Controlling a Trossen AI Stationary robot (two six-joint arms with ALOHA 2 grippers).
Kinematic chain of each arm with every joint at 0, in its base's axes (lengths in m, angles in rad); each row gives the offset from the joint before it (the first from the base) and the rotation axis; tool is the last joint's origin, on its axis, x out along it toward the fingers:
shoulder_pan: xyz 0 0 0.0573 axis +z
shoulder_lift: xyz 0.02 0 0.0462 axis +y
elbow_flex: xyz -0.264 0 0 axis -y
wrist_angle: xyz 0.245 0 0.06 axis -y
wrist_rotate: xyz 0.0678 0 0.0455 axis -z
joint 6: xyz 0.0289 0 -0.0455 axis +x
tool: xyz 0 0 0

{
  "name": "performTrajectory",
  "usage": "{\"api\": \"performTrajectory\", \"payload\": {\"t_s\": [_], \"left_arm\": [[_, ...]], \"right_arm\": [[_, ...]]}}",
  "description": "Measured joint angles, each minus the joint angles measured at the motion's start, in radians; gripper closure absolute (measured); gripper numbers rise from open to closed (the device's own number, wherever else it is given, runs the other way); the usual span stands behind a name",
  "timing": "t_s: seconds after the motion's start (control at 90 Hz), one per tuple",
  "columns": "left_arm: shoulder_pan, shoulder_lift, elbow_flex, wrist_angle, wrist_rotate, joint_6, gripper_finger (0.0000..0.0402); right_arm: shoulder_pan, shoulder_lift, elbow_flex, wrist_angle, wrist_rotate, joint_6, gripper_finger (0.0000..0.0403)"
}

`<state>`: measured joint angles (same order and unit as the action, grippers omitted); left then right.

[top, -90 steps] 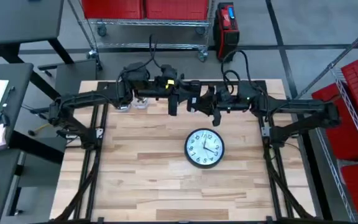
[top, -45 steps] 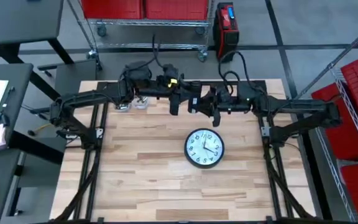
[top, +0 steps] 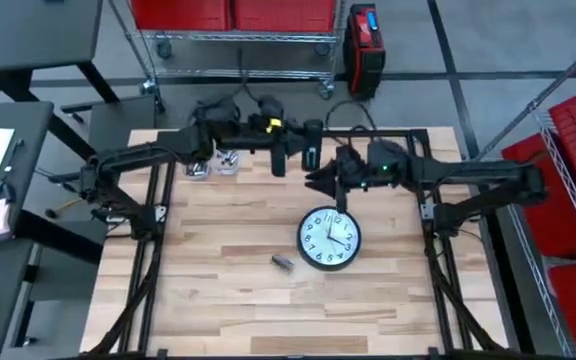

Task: Insert battery
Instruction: Remove the remote’s battery cover

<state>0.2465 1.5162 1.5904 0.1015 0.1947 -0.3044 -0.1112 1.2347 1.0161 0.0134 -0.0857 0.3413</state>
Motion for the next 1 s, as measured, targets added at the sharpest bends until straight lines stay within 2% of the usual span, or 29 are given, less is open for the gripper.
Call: {"api": "performTrajectory", "payload": {"t_s": [0.133, 0.344, 0.456, 0.622, 0.789, 1.0], "left_arm": [[0.009, -0.006, -0.002, -0.173, -0.009, 0.032, 0.0360], [0.010, -0.045, -0.009, -0.494, -0.138, 0.131, 0.0360], [0.012, -0.085, -0.065, -0.576, -0.167, 0.130, 0.0360], [0.029, -0.215, -0.260, -0.482, -0.175, 0.014, 0.0360], [0.021, -0.328, -0.531, -0.248, -0.180, -0.220, 0.0360], [-0.043, -0.316, -0.752, -0.059, -0.178, -0.462, 0.0360]], "right_arm": [[-0.009, -0.005, 0.003, -0.038, 0.003, 0.000, 0.0304], [-0.026, -0.014, 0.003, -0.112, 0.006, -0.001, 0.0304], [-0.043, -0.024, 0.003, -0.154, 0.008, 0.000, 0.0304], [-0.055, -0.032, 0.004, -0.165, 0.008, 0.000, 0.0304], [-0.055, -0.032, 0.004, -0.167, 0.008, 0.000, 0.0304], [-0.051, -0.016, 0.004, -0.177, 0.008, 0.024, 0.0304]]}}
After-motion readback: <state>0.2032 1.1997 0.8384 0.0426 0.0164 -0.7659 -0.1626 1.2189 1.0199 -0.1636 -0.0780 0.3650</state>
